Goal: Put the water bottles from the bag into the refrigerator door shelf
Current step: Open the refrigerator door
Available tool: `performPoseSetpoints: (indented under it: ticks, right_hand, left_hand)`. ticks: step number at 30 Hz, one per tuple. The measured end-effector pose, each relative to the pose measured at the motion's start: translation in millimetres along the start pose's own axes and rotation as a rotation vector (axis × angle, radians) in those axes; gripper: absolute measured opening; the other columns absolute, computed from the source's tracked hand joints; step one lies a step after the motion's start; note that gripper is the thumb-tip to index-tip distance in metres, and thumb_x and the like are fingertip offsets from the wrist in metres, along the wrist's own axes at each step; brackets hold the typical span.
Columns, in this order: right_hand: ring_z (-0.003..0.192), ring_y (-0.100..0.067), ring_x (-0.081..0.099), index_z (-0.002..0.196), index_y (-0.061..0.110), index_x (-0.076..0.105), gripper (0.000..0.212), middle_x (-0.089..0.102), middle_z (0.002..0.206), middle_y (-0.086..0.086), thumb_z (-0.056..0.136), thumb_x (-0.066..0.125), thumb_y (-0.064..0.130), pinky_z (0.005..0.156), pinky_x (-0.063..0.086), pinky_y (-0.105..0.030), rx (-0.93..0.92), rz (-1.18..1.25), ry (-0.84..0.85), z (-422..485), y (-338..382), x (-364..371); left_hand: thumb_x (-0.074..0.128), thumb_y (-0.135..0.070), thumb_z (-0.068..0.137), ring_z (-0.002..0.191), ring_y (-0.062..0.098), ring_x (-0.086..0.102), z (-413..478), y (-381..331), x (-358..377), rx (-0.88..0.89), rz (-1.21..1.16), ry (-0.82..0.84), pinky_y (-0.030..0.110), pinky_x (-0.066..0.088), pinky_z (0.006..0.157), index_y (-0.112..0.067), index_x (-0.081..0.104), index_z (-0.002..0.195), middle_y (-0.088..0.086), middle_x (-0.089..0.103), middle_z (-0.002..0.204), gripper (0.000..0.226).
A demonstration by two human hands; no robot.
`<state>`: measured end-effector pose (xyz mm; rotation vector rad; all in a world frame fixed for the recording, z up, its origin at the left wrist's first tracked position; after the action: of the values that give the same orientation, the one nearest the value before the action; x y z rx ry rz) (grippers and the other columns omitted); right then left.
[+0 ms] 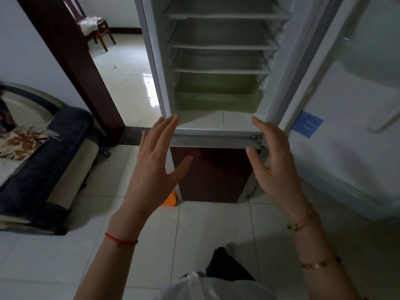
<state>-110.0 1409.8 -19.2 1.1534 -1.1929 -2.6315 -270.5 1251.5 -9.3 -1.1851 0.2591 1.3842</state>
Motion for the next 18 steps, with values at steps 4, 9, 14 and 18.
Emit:
performPoseSetpoints:
  ticks: [4,9,14,18]
  right_hand:
    - [0.139,-0.015,0.032,0.145,0.016,0.037,0.051,0.041,0.144,0.0,0.096,0.05,0.023,0.118,0.029,-0.036,-0.025,-0.005,0.014,16,4,18]
    - [0.142,-0.018,0.031,0.145,0.015,0.037,0.051,0.041,0.147,-0.001,0.096,0.051,0.02,0.118,0.029,-0.042,-0.051,0.035,0.081,47,9,57]
    - [0.14,-0.011,0.033,0.144,0.015,0.037,0.05,0.042,0.146,0.001,0.097,0.051,0.021,0.118,0.025,-0.022,-0.106,0.057,0.154,88,10,104]
    - [0.139,-0.006,0.032,0.145,0.018,0.036,0.05,0.041,0.147,0.003,0.097,0.051,0.021,0.114,0.022,-0.009,-0.12,0.095,0.257,124,11,150]
  left_hand:
    - [0.054,-0.041,0.088,0.15,0.018,0.019,7,17,-2,-0.021,-0.002,-0.006,0.047,0.014,0.123,-0.014,0.027,0.152,0.002,0.029,0.158,0.074]
    - [0.052,-0.044,0.088,0.15,0.016,0.019,17,56,-9,-0.095,0.01,-0.027,0.05,0.017,0.121,-0.015,0.027,0.152,-0.001,0.028,0.159,0.075]
    - [0.059,-0.038,0.088,0.148,0.012,0.022,36,103,-13,-0.171,0.049,-0.059,0.047,0.026,0.12,-0.02,0.027,0.152,-0.008,0.026,0.157,0.073]
    - [0.063,-0.034,0.088,0.146,0.011,0.026,53,141,-14,-0.233,0.086,-0.066,0.038,0.03,0.118,-0.021,0.03,0.151,-0.004,0.03,0.157,0.073]
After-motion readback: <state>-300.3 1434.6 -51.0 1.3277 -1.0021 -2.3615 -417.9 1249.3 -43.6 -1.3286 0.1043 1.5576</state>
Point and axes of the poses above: each hand's wrist, its own z-axis towards the middle knuckle, its own x-axis out of the palm, y = z × x, the point moved 10 cm from there along z, towards the middle knuckle
